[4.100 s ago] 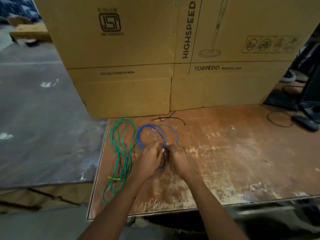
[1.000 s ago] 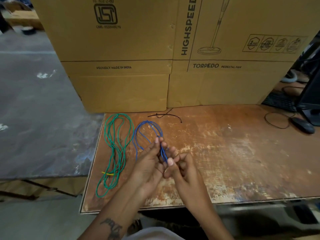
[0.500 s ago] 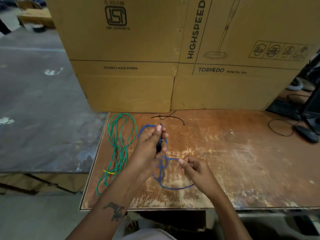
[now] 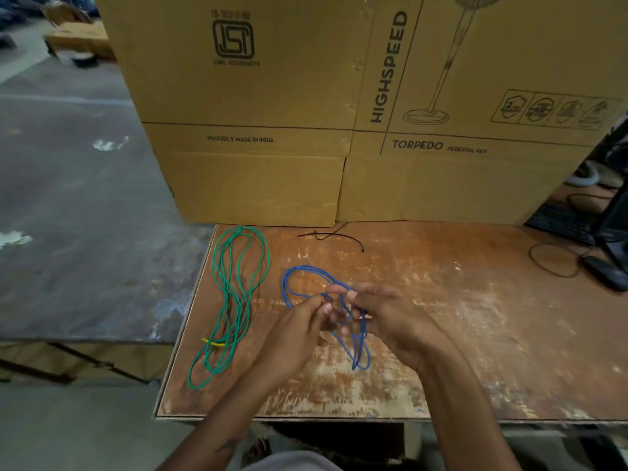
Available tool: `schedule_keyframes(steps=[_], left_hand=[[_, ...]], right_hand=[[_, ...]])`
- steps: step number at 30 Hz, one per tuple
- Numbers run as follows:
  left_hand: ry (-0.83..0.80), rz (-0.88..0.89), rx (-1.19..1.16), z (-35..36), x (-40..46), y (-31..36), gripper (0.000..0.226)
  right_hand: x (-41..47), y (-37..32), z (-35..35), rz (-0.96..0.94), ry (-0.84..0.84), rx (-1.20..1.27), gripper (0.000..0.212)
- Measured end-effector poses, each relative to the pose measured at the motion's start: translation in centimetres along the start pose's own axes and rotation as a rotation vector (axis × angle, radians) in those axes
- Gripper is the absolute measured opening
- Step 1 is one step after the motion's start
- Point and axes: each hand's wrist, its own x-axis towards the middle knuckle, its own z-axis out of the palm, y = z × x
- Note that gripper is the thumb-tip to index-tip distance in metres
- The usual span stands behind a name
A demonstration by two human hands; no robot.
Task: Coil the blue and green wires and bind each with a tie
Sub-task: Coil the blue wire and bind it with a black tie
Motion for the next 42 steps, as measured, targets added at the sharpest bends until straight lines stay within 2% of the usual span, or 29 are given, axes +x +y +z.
schedule_keyframes(steps=[2,4,5,7,9,13,15,20,24,26,28,30,32,33,34,36,38,40,42], left_hand=[[0.043,-0.043,-0.138,0.4,0.2,-0.6,0.021],[0.092,-0.072,-0.232,1.0,0.2,-0.4,0.026],[0.128,-0.109,-0.312,1.5,0.1,-0.1,0.029],[0.18,-0.248,-0.592,2.5,0.0,0.7,0.026],[0.193,-0.383,-0.868,3.1,-0.1,1.6,0.017],[0.135,-0.477,-1.115,2.9,-0.2,2.5,0.019],[0.125,-0.5,-1.208,2.3,-0.2,2.8,0.023],[0.149,-0.515,-1.338,0.2,1.5,2.3,0.025],[0.157,-0.541,-1.513,-0.2,2.3,2.6,0.02],[0.149,-0.521,-1.461,-0.3,2.5,2.6,0.022],[0.125,-0.473,-1.37,-0.4,2.5,2.5,0.022],[0.105,-0.387,-1.287,-0.3,2.4,2.3,0.02],[0.105,-0.287,-1.197,-0.2,2.3,2.0,0.019],[0.108,-0.23,-1.129,-0.3,2.3,2.0,0.02],[0.116,-0.167,-1.036,-0.5,2.4,2.0,0.021],[0.125,-0.048,-0.823,-1.4,2.5,2.3,0.024],[0.075,0.034,-0.633,-2.6,2.5,3.1,0.026],[-0.055,0.142,-0.404,-3.1,2.1,4.4,0.026],[-0.208,0.25,-0.097,-2.8,1.8,5.6,0.025]], right_hand=[[-0.4,0.1,0.8,-0.099,0.051,-0.201,0.024],[-0.4,0.7,1.6,-0.19,0.204,-0.364,0.018],[-0.5,0.9,2.0,-0.213,0.296,-0.393,0.025],[-1.0,1.4,3.1,-0.245,0.429,-0.3,0.043],[-1.3,2.5,4.0,-0.278,0.521,-0.204,0.049],[-1.7,4.6,4.1,-0.323,0.664,-0.3,0.053],[-1.9,5.4,3.4,-0.297,0.612,-0.308,0.05],[-2.1,9.5,1.9,-0.296,0.217,-0.099,0.029],[-2.2,12.6,1.5,-0.267,0.092,-0.085,0.027],[-2.1,13.1,1.3,-0.23,0.056,-0.037,0.028],[-2.0,12.9,0.5,-0.22,0.056,-0.089,0.039],[-1.7,12.8,-0.9,-0.259,0.111,-0.362,0.059],[-1.5,12.3,-2.5,-0.307,0.21,-0.685,0.07],[-1.5,11.8,-3.1,-0.309,0.22,-0.738,0.07],[-1.6,11.3,-3.8,-0.292,0.178,-0.689,0.066],[-1.8,10.3,-4.8,-0.219,0.026,-0.32,0.046],[-2.1,9.4,-5.2,-0.148,-0.11,0.184,0.03],[-2.1,9.2,-4.9,-0.133,-0.243,0.617,0.021],[-1.7,8.7,-4.1,-0.084,-0.286,0.894,0.025]])
